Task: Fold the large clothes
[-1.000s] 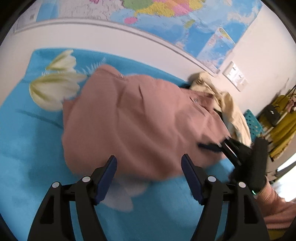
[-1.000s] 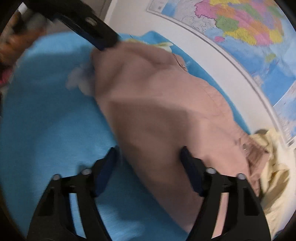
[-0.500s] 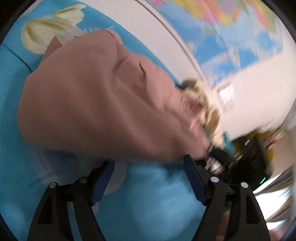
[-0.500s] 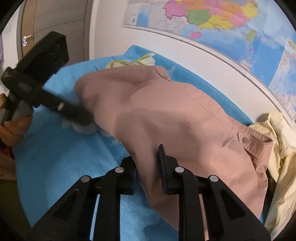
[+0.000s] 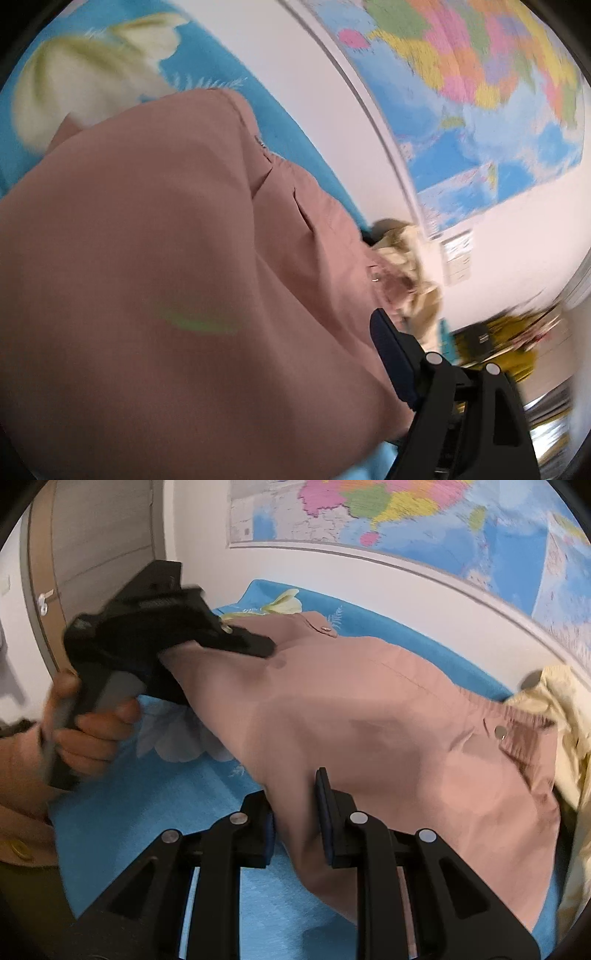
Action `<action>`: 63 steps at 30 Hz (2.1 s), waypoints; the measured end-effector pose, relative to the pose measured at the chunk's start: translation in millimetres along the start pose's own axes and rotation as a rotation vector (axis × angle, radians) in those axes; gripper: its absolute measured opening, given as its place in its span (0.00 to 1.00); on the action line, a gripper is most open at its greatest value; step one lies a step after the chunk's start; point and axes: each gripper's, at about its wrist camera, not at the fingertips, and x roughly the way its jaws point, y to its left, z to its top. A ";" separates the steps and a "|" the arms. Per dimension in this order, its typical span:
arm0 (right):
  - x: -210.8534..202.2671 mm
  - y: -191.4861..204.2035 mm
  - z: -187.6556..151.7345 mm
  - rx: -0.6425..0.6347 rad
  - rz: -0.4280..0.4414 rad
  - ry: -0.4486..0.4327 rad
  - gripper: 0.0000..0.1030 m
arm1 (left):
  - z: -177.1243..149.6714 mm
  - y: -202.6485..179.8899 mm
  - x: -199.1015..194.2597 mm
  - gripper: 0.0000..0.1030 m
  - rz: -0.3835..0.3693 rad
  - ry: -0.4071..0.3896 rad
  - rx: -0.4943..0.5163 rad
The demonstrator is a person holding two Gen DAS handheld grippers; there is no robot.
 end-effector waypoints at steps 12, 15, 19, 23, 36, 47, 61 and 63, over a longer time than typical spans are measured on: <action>-129.3 -101.1 -107.8 0.665 0.122 -0.198 0.60 | 0.7 6.3 4.4 0.35 0.127 0.007 0.065; -137.0 -131.1 -143.1 0.849 0.046 -0.168 0.64 | -0.1 0.7 7.0 0.35 0.163 0.010 0.095; -116.5 -142.0 -161.9 0.955 0.067 -0.105 0.64 | -4.3 -4.3 6.5 0.35 0.211 0.011 0.147; -97.1 -136.1 -157.0 0.938 0.104 -0.098 0.64 | -6.0 -5.1 6.4 0.36 0.220 0.011 0.156; -52.8 -153.1 -118.1 0.913 0.129 -0.197 0.68 | -7.9 -14.6 10.1 0.38 0.268 0.011 0.202; -79.7 -142.4 -144.4 1.003 0.054 -0.170 0.67 | -14.0 -23.1 16.0 0.45 0.321 0.004 0.272; -40.4 -146.6 -103.3 0.953 0.081 -0.206 0.74 | -6.7 -24.7 21.6 0.55 0.316 0.011 0.257; -42.0 -149.8 -107.0 0.980 0.111 -0.234 0.74 | -1.6 -17.2 18.3 0.55 0.311 -0.020 0.219</action>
